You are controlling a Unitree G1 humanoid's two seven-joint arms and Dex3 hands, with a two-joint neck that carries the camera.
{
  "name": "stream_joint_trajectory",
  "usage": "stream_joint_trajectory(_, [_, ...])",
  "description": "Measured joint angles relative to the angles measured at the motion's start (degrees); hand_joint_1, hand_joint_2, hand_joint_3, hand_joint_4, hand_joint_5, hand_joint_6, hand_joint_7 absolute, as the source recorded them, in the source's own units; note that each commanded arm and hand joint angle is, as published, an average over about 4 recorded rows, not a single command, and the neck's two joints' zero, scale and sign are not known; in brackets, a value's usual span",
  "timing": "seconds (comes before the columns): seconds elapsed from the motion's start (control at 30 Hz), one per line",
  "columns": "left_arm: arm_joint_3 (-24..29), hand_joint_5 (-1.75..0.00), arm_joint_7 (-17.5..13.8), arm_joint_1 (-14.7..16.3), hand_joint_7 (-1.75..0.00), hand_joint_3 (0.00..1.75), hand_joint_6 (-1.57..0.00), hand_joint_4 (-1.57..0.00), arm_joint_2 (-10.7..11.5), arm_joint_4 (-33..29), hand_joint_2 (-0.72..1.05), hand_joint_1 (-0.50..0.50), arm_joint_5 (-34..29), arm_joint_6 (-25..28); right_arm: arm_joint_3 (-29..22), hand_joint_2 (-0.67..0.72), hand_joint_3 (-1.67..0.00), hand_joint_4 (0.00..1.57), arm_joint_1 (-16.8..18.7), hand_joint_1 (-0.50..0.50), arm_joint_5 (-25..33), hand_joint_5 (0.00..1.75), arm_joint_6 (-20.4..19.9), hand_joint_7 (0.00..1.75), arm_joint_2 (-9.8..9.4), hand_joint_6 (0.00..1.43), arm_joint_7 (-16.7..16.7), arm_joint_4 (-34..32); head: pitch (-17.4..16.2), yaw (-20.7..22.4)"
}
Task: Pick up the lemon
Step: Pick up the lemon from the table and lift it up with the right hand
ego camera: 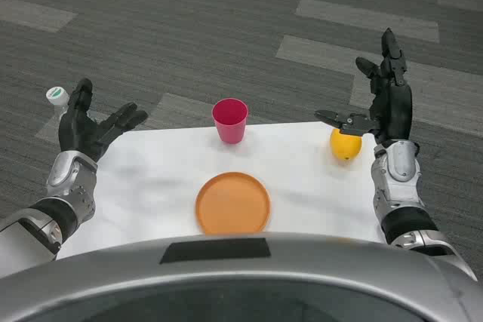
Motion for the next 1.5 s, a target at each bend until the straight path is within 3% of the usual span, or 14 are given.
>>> stream_joint_trajectory(0.17, [0.2, 0.0, 0.0, 0.2, 0.0, 0.09, 0.0, 0.0, 0.1, -0.2, 1.05, 0.5, 0.2, -0.1, 3.6, -0.03, -0.48, 0.0, -1.8, -0.05, 0.5, 0.58, -1.5, 0.07, -0.3, 0.0, 0.9, 6.6, 2.1, -1.4])
stream_joint_trajectory(0.47, [0.3, 0.0, 0.0, 0.2, 0.0, 0.09, 0.0, 0.0, 0.1, -0.2, 1.05, 0.5, 0.2, -0.1, 3.9, -0.03, -0.48, 0.0, -1.8, -0.04, 0.6, 0.58, -1.4, 0.0, -0.2, 0.0, 1.2, 7.0, 2.3, -2.6])
stream_joint_trajectory(0.77, [0.4, 0.0, 0.0, 0.2, 0.0, 0.09, 0.0, 0.0, 0.1, -0.2, 1.05, 0.5, 0.2, -0.1, 3.8, -0.03, -0.48, 0.0, -1.9, -0.05, 0.6, 0.58, -1.5, 0.02, -0.2, 0.0, 1.2, 8.0, 3.2, -20.7])
stream_joint_trajectory(0.93, [0.4, 0.0, 0.0, 0.3, 0.0, 0.09, 0.0, 0.0, 0.1, -0.2, 1.05, 0.5, 0.2, -0.1, 3.7, -0.03, -0.48, 0.0, -1.9, -0.05, 0.6, 0.58, -1.4, 0.0, -0.2, 0.0, 1.2, 8.8, 3.4, -27.0])
stream_joint_trajectory(1.1, [0.4, 0.0, 0.0, 0.3, 0.0, 0.09, 0.0, 0.0, 0.1, -0.2, 1.05, 0.5, 0.2, -0.1, 3.6, -0.02, -0.4, 0.0, -1.9, -0.04, 0.6, 0.56, -1.4, 0.03, -0.21, 0.0, 1.3, 9.7, 2.9, -28.0])
stream_joint_trajectory(1.33, [0.5, 0.0, 0.0, 0.4, 0.0, 0.09, 0.0, 0.0, 0.1, -0.2, 1.05, 0.5, 0.2, -0.1, 3.6, 0.09, -0.38, 0.0, -2.1, -0.05, 0.7, 0.15, -1.3, 0.0, -0.21, 0.0, 1.3, 13.4, 2.3, -27.9])
stream_joint_trajectory(1.5, [0.5, 0.0, 0.0, 0.4, 0.0, 0.09, 0.0, 0.0, 0.1, -0.2, 1.05, 0.5, 0.2, -0.2, 3.6, 0.04, -0.32, 0.0, -2.8, -0.06, 0.8, 0.12, -0.8, 0.0, -0.22, 0.0, 1.4, 18.1, 2.1, -27.9])
